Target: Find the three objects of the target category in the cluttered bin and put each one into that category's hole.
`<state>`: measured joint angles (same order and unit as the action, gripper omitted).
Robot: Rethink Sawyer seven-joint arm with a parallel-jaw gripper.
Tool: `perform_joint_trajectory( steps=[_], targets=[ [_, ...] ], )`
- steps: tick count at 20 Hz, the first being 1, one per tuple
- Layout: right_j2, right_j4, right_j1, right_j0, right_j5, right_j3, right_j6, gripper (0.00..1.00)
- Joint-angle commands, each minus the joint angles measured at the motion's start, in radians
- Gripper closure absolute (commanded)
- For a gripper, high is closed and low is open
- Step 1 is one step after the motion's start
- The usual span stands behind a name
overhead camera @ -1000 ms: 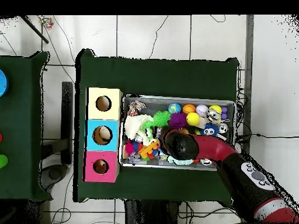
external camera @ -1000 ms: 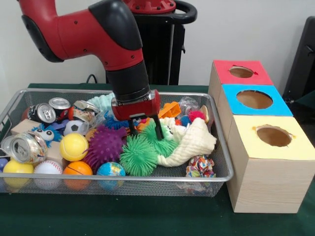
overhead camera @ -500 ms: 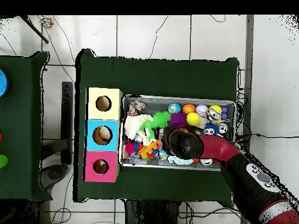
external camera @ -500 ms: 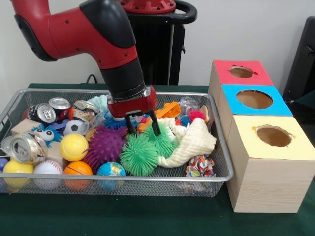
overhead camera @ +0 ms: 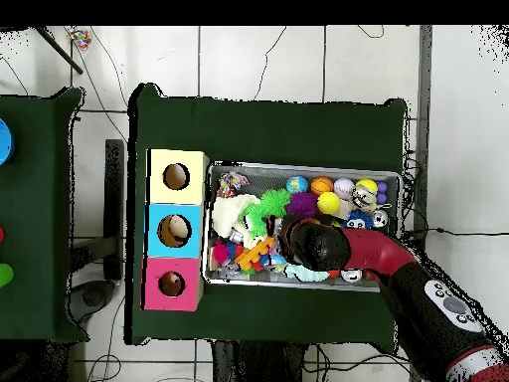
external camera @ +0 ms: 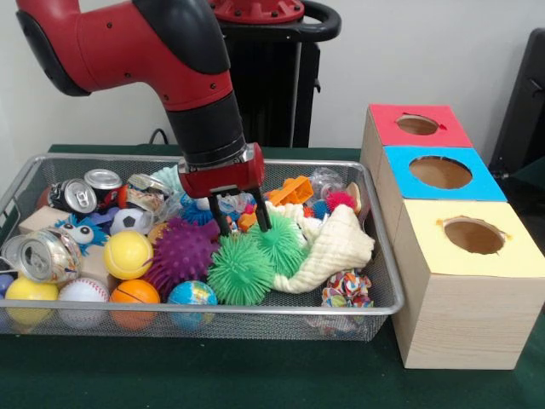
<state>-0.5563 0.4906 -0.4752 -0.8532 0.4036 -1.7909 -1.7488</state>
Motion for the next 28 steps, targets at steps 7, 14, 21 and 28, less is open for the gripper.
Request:
perform_joint_trajectory(
  steps=[7, 14, 21, 28],
  targets=[
    [0.04, 0.033, 0.031, 0.007, 0.275, 0.261, 0.145, 0.0],
    [0.037, 0.031, 0.098, 0.03, 0.324, 0.394, 0.13, 0.0],
    [0.065, 0.045, 0.088, 0.06, 0.308, 0.396, 0.062, 0.0],
    [0.106, 0.055, 0.077, 0.125, 0.185, 0.308, -0.072, 0.0]
  ],
)
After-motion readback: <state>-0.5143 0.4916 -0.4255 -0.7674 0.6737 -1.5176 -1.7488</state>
